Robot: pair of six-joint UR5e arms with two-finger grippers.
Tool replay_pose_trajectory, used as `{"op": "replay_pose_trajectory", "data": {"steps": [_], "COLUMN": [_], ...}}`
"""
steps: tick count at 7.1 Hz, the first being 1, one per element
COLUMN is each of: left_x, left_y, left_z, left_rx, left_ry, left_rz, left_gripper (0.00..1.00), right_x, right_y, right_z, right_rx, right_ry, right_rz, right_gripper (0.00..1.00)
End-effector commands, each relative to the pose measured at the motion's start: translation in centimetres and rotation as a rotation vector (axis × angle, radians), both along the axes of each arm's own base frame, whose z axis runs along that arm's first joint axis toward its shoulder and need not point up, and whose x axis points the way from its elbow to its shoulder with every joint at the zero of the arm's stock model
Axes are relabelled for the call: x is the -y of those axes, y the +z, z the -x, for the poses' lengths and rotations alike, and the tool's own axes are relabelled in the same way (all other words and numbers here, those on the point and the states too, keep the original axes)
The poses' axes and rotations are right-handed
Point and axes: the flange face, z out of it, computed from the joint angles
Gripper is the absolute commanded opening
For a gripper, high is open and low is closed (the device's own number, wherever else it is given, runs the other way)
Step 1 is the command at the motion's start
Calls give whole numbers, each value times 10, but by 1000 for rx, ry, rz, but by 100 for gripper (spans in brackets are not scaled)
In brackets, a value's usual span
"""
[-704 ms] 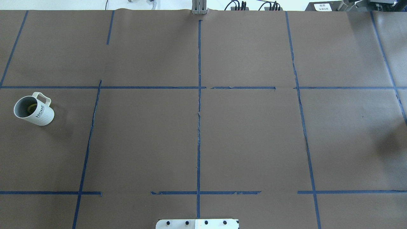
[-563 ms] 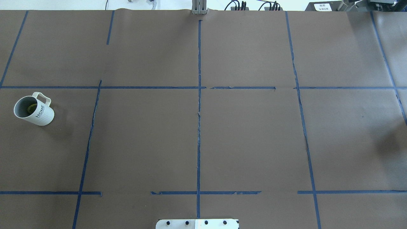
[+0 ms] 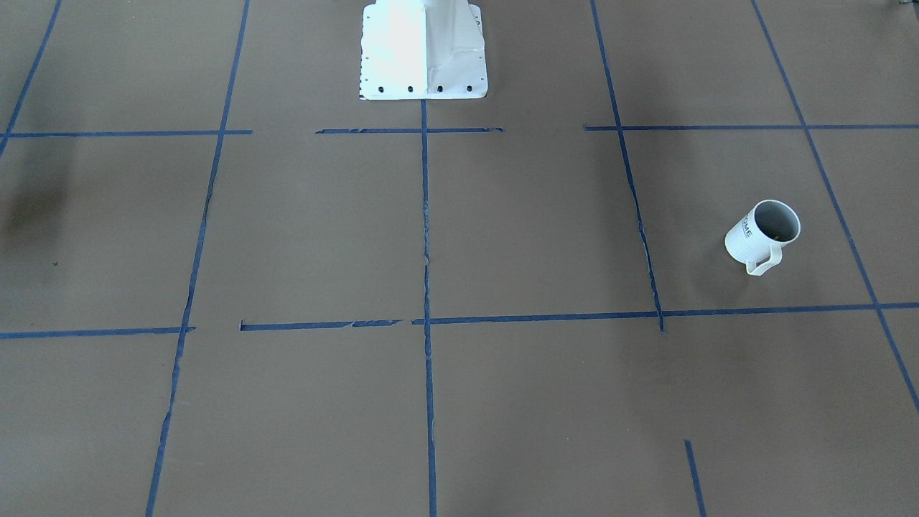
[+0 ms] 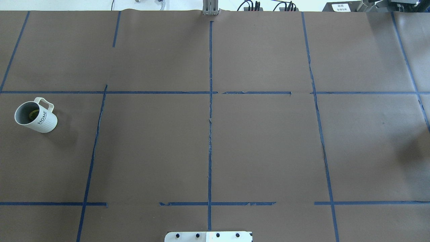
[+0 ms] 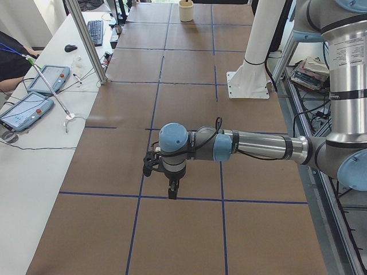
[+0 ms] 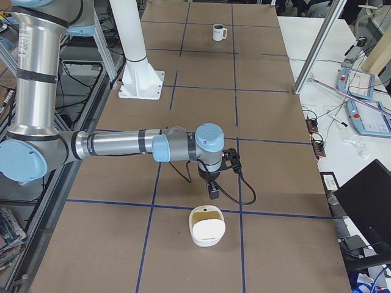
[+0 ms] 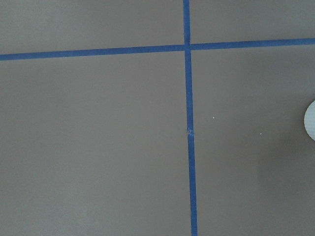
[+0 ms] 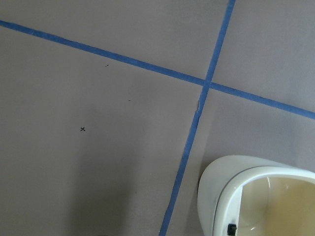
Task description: Left arm hands cup to right arm to dump lemon
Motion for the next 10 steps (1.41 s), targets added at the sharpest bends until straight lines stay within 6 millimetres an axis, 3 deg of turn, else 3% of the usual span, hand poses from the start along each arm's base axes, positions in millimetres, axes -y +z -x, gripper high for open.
{"op": "replay_pose_trajectory", "data": {"steps": [1,4,6,8,10], "left_x": [43,53,55,56,49], "left_y": [-58,-76,-69,-78,-84], "left_z": [-1,-5,-53,-127,-192], "left_rx": [-1,-10,-30,-60,-55], "left_ry": [1,4,23,-62,-139], "left_rz": [-182,-260,-198,-105,-27], "left_gripper": [100,100,100,99,84], "right_x": [3,6,8,8,7], "right_y": [-4,-12,-20,-23,-21], "right_z": [1,1,3,4,4], "right_rx": [1,3,30,51,50], "right_ry": [-1,0,8,48,46], "right_rz": [-11,-49,-92,-71,-70], "right_gripper": [100,100,100,100,100]}}
